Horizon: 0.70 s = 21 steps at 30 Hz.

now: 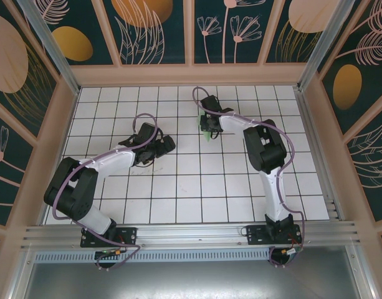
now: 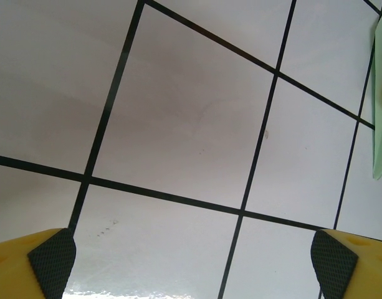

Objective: Fold a paper plane with a square sheet of paper (pick it up from the middle)
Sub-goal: Move the paper plane to the top-center of the table.

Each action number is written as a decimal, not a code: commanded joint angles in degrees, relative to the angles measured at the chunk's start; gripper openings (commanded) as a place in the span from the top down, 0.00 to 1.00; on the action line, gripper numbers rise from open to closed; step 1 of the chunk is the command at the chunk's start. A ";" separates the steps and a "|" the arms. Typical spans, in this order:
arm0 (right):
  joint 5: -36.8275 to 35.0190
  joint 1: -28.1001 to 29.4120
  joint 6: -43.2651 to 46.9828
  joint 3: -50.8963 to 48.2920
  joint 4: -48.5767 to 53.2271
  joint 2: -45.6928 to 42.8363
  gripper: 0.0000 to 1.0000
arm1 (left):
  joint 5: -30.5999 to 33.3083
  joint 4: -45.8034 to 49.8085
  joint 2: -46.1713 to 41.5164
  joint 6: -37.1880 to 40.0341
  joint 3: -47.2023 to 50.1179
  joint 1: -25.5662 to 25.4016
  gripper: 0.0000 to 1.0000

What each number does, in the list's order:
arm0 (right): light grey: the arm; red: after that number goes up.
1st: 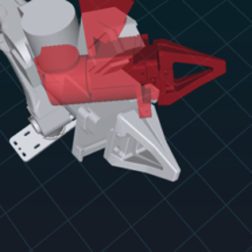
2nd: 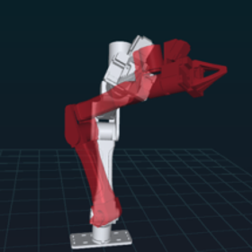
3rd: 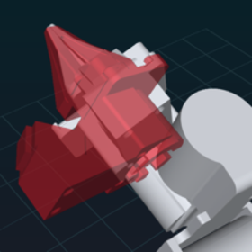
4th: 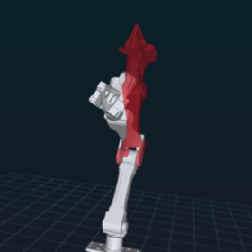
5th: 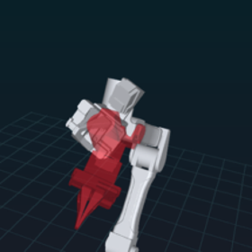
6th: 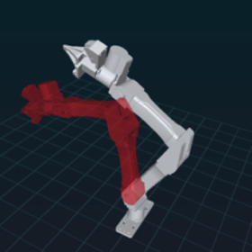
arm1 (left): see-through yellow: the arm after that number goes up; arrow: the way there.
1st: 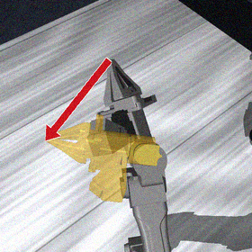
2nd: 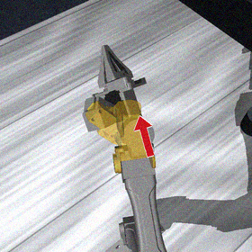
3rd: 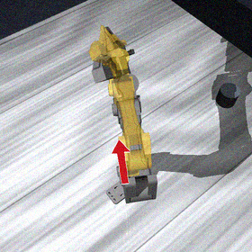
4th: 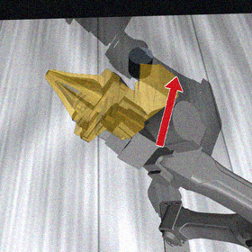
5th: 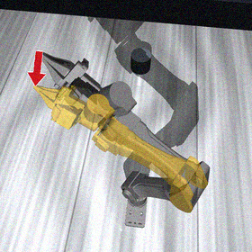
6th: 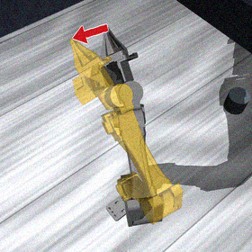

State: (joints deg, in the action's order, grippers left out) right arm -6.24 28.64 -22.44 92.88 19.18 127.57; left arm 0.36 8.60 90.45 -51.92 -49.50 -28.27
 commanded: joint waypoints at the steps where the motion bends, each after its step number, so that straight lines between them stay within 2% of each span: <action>1: -1.93 0.62 0.89 2.54 4.80 0.93 0.75 | 4.01 3.14 -1.63 2.64 -0.85 0.06 0.01; 6: -0.34 0.79 1.51 6.09 5.02 -5.54 0.52 | 13.74 6.61 -2.60 7.92 -5.19 0.44 0.02; 12: 0.10 0.02 1.43 4.63 2.24 -14.67 0.35 | 19.49 6.96 -4.23 12.28 -8.60 3.71 0.01; 16: -4.03 -2.37 2.01 -2.08 -2.81 -22.49 0.28 | 23.91 1.64 -8.46 16.92 -5.04 6.56 0.01; 21: -7.56 -8.87 1.17 -16.85 -11.79 -34.76 0.08 | 30.09 -6.01 -15.08 22.21 1.93 11.18 0.01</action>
State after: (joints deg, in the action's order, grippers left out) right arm -9.61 23.18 -21.30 82.28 12.19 96.51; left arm 24.01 7.66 78.24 -34.83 -50.72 -19.00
